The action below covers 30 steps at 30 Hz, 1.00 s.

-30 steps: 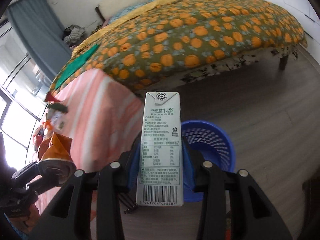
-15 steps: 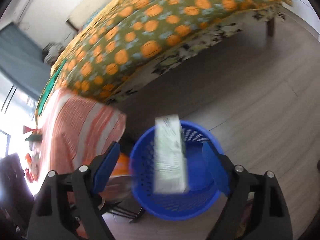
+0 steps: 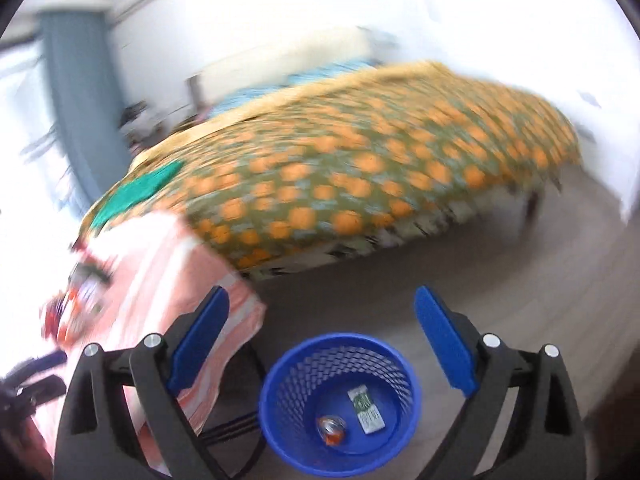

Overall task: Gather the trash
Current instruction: 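Return to the table and grasp the crushed red Coke can with the left tool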

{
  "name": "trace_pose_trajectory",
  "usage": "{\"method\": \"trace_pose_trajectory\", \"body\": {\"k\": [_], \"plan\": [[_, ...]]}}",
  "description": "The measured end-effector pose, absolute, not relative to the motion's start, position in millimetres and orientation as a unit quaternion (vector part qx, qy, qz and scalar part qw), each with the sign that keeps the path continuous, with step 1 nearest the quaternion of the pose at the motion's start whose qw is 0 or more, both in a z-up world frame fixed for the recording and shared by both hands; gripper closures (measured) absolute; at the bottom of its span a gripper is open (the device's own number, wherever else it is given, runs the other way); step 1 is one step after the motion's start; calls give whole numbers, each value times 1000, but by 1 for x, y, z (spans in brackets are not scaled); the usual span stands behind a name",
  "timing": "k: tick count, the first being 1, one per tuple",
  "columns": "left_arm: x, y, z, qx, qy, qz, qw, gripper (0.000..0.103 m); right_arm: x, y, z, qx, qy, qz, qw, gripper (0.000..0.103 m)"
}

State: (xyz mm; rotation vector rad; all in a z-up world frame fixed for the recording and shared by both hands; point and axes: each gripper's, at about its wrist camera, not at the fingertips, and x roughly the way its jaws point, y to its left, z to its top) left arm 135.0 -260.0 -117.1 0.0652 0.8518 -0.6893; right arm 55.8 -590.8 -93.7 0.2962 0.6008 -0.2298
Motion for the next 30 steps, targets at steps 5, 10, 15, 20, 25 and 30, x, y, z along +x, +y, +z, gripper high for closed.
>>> {"method": "trace_pose_trajectory", "body": {"k": [5,10,15,20,25,30], "plan": [[148,-149,-135,51,423,-201,882,13,80,-466,-100,55,339,42,938,12],[177,-67,-136,48,427,-101,897,13,118,-343,-114,-1,400,154,903,12],[213,-19,-144,56,436,-46,897,13,175,-272,-138,-34,458,155,875,12],[227,7,-150,29,452,-42,891,13,220,-251,-152,-53,467,145,871,11],[228,2,-154,32,456,-37,888,11,250,-240,-156,-47,462,130,876,9],[229,-2,-156,29,458,-34,888,9,269,-236,-157,-39,466,118,876,4]]}}
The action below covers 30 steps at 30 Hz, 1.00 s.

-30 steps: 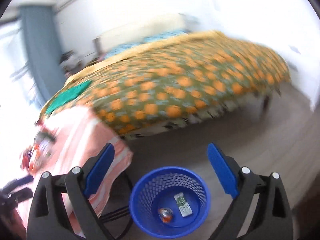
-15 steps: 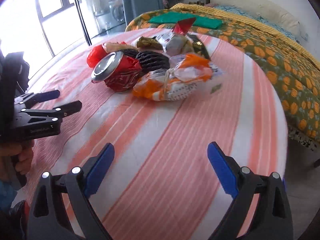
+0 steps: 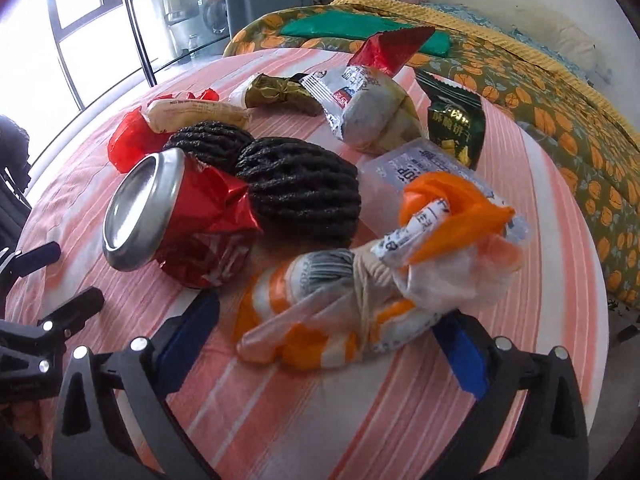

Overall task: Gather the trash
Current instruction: 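Return to the table and grasp the crushed red Coke can with the left tool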

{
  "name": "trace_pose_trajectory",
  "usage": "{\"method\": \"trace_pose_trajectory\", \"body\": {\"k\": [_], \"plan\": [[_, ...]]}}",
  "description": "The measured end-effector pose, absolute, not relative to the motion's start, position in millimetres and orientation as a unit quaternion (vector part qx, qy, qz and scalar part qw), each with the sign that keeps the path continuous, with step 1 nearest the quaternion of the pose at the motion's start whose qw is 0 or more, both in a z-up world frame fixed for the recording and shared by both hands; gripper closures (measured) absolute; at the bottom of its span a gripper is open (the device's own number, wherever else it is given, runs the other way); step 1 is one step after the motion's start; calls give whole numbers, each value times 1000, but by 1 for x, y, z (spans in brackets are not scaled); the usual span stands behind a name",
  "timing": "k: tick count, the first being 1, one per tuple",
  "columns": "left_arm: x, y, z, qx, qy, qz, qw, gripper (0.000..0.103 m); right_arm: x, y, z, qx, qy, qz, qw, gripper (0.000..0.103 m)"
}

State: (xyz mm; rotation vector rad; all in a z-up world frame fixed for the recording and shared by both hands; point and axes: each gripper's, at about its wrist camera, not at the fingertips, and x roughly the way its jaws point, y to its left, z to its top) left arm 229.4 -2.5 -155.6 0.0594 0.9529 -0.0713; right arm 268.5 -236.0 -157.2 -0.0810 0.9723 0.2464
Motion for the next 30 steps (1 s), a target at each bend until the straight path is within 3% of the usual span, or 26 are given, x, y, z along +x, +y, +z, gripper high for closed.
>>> {"method": "trace_pose_trajectory", "body": {"k": [30], "plan": [[235,-5,-158,24,460,-32,887,6,266,-232,-156,-39,466,117,876,4]]}}
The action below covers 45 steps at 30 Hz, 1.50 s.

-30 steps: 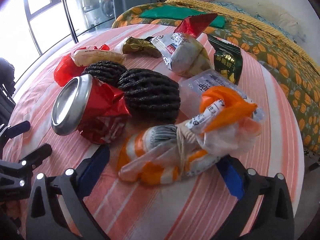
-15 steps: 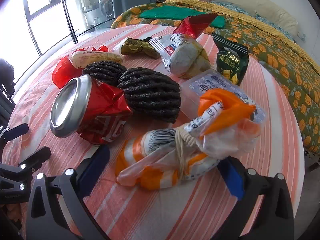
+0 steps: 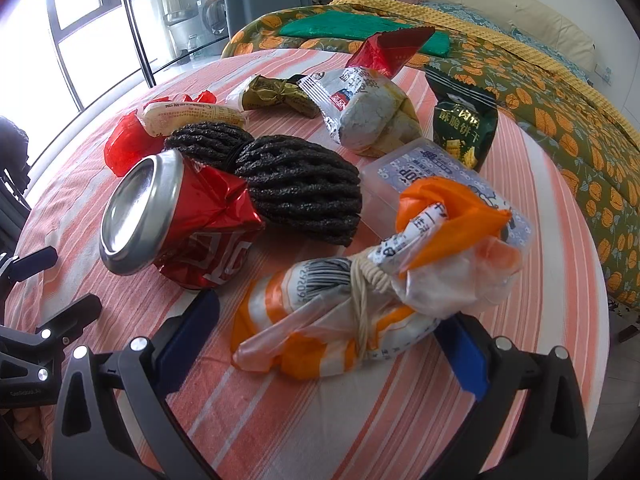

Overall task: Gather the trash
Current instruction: 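Return to the table and grasp the crushed red Coke can with the left tool, then lift the Coke can with the left tool while the right tool grasps the orange snack bag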

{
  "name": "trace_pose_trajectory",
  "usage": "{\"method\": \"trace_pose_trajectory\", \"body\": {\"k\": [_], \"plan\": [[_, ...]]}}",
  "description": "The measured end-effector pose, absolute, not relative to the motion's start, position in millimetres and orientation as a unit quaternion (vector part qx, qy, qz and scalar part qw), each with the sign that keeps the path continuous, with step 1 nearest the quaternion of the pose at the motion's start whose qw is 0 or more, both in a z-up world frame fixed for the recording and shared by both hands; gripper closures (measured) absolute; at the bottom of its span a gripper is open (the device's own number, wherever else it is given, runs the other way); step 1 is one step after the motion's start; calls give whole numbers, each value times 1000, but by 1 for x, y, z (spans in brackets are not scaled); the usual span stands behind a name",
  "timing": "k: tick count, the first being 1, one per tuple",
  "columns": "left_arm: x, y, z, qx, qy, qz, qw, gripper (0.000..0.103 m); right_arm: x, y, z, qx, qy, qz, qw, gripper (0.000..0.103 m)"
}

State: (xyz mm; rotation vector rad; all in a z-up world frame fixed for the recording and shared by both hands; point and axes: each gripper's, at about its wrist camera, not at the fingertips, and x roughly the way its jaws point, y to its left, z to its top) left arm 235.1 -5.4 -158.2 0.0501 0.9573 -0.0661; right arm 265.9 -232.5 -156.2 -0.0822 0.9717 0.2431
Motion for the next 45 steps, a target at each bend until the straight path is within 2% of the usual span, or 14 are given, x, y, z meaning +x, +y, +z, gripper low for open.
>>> {"method": "trace_pose_trajectory", "body": {"k": [19,28,34,36,39,45], "plan": [[232,-12,-159,30,459,-67,885,5,267,-233,-156,-35,470,112,875,4],[239,-37,-146,33,421,-207,882,6,189,-264,-153,-39,482,122,867,4],[273,-66,-132,53,392,-224,891,6,182,-260,-154,-36,475,108,873,4],[279,-70,-131,56,391,-240,887,11,181,-260,-155,-32,465,103,879,4],[283,-76,-134,65,398,-260,877,41,180,-260,-155,-31,463,102,880,4],[251,-54,-132,44,410,-234,881,40,179,-261,-154,-25,460,103,881,4]]}}
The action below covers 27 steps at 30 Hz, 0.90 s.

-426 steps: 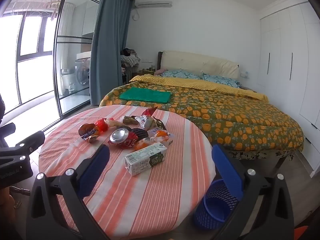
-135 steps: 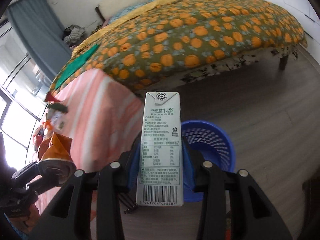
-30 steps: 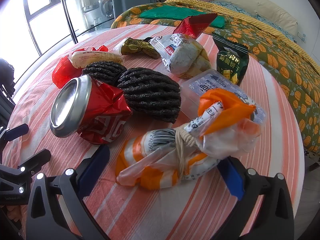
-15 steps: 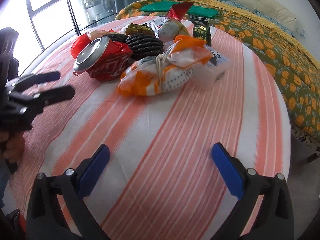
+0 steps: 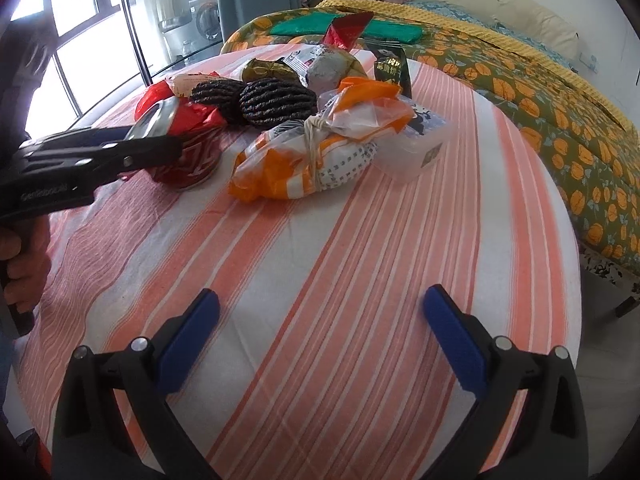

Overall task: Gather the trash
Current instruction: 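Lift the Coke can with the left tool while the right tool grasps the orange snack bag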

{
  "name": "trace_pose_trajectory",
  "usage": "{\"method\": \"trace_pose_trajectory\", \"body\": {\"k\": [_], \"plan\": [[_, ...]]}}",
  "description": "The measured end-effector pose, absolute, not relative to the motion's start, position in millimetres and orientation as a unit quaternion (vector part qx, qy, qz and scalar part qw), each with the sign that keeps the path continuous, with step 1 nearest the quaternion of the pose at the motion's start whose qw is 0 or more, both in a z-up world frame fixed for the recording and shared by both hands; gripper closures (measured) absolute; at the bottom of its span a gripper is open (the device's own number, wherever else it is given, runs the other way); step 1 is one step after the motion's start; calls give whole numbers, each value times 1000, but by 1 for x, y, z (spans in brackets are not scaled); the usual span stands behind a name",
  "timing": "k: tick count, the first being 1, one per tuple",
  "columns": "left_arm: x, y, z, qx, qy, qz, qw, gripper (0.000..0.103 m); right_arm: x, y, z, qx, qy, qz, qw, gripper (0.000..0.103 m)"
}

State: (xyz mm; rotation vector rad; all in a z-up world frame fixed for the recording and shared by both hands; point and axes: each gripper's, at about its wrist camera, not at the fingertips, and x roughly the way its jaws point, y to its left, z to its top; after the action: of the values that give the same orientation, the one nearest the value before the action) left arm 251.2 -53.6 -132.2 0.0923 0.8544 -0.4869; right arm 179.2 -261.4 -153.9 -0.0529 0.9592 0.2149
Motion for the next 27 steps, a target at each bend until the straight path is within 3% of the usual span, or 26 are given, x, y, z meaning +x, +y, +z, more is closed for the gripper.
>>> {"method": "trace_pose_trajectory", "body": {"k": [5,10,14,17,27], "plan": [[203,-23,-131,22,435,-209,875,40,179,-261,-153,-21,462,93,882,4],[177,-14,-125,17,424,-195,884,40,199,-267,-139,124,463,88,873,5],[171,-19,-127,26,419,-188,888,38,230,-258,-129,180,451,66,871,16],[161,-16,-130,28,420,-192,887,35,245,-251,-131,175,455,47,872,45],[127,5,-141,27,422,-200,884,17,177,-253,-131,84,456,114,879,46]]}}
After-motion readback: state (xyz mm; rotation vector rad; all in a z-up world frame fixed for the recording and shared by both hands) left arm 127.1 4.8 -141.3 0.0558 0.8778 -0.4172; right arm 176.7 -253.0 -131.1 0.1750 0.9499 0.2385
